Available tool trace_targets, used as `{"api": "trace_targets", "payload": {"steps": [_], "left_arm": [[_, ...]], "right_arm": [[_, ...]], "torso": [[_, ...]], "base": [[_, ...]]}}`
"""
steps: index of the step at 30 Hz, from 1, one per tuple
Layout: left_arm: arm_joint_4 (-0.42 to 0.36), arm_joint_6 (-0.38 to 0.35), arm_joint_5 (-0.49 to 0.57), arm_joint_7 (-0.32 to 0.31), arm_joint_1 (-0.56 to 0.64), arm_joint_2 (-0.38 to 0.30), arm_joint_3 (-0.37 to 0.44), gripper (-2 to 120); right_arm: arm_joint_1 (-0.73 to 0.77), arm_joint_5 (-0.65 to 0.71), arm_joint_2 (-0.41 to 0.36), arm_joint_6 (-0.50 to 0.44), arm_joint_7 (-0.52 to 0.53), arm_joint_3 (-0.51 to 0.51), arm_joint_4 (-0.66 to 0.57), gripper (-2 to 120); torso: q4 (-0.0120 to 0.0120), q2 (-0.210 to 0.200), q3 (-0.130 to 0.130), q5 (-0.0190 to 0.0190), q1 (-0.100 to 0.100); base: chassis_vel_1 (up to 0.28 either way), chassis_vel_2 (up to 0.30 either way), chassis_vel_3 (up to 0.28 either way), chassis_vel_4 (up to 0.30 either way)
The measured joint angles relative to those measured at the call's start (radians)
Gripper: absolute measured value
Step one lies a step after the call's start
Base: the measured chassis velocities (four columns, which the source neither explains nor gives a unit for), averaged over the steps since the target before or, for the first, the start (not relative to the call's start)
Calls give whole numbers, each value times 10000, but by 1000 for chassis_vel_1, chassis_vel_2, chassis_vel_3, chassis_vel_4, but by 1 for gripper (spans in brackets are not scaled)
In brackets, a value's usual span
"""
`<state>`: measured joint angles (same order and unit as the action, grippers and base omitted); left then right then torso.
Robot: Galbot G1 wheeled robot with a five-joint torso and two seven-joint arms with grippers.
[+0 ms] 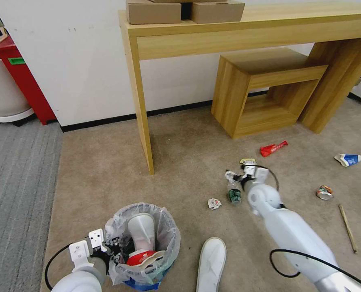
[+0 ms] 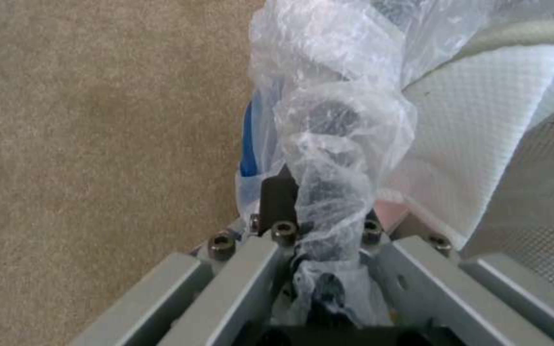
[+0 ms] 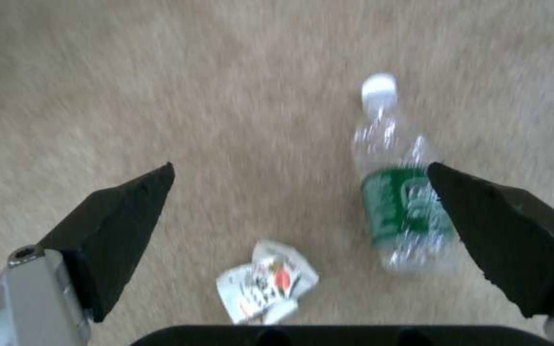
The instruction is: Pick up the trash bin and place the garbage on the floor into it.
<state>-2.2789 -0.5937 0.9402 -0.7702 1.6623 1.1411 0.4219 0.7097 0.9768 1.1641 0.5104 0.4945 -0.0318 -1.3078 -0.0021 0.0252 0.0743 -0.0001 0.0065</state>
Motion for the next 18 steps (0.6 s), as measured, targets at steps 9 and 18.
{"api": "trace_targets", "payload": {"steps": [9, 18], "left_arm": [[-22, 0, 151, -91, -37, -31, -94, 0], [-23, -3, 144, -118, 14, -27, -124, 0]], "right_arm": [[-183, -233, 1087, 620, 1040, 297, 1419, 100], [-272, -973, 1365, 184, 692, 325, 2353, 100]], "torso": [[0, 0, -1, 2, 0], [-1, 0, -2, 0, -1]], "base": [[0, 0, 0, 0], [0, 0, 0, 0]]}}
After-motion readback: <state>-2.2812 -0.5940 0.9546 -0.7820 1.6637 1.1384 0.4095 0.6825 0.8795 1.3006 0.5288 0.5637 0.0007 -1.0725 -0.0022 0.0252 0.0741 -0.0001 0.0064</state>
